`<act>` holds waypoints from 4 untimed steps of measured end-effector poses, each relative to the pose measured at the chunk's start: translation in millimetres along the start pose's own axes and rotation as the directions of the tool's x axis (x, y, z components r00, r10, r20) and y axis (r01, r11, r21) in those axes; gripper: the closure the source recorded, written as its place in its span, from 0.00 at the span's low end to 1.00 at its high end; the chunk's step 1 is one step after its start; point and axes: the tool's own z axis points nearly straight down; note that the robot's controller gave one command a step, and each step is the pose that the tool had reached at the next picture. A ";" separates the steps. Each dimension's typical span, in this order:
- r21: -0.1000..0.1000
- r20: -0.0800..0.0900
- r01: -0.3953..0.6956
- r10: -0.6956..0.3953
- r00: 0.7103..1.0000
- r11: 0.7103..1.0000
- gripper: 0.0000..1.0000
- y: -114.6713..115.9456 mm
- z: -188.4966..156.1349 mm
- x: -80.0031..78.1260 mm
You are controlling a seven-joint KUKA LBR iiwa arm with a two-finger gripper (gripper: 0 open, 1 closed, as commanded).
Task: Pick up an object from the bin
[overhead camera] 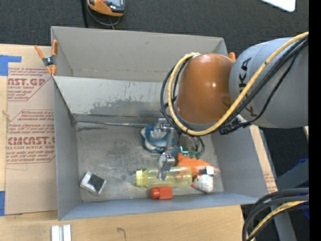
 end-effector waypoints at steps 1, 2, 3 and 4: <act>-0.001 0.008 -0.001 0.001 1.000 1.000 0.00 -0.4 -4.1 -1.8; 0.000 0.014 0.039 -0.039 0.999 0.999 0.00 -0.9 4.6 -0.2; 0.003 -0.004 0.141 -0.140 0.990 0.990 1.00 6.9 109.5 -13.8; 0.003 -0.003 0.141 -0.140 0.990 0.990 1.00 7.0 109.5 -13.9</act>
Offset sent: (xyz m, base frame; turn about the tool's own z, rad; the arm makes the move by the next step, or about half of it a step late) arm -0.0220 -0.0094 -0.0866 -0.3198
